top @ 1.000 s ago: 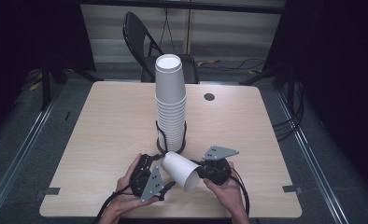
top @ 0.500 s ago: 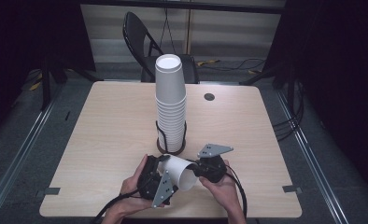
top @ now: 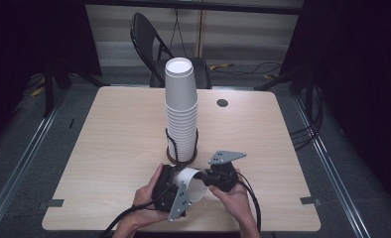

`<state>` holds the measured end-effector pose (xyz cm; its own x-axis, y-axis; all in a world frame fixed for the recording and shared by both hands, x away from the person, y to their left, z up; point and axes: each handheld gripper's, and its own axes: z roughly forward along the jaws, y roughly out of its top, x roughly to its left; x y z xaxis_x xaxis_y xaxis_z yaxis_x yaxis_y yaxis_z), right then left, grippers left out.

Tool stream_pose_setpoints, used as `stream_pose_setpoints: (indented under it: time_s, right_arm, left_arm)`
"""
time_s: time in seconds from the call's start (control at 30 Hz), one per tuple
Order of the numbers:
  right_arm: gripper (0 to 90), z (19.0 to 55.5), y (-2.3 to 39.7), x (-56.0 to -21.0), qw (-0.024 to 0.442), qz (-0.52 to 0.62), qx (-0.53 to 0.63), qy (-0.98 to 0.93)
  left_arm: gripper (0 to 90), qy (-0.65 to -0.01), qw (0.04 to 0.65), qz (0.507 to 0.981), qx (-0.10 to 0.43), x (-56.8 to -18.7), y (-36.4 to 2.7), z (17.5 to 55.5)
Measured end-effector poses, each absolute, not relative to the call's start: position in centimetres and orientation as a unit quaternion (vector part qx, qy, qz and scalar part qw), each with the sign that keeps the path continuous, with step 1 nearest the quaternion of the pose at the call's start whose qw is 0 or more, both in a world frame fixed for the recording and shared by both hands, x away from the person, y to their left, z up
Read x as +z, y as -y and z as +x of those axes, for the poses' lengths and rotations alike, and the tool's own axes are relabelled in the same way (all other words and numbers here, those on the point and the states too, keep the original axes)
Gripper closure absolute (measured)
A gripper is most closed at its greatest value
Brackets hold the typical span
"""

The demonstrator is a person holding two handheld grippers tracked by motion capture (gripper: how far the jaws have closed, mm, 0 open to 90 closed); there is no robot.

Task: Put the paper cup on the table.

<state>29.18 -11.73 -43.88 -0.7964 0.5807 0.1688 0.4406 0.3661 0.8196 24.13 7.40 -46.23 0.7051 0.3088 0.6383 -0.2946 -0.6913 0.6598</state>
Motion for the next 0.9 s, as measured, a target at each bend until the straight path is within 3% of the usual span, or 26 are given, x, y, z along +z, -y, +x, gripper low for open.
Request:
stream_pose_setpoints:
  time_s: [0.9]
  right_arm:
    - [87.1,29.76,11.25,-44.41,0.038,0.331,0.464,-0.821]
  left_arm:
    - [6.9,-0.004,0.406,0.830,0.382,-45.99,-6.42,23.82]
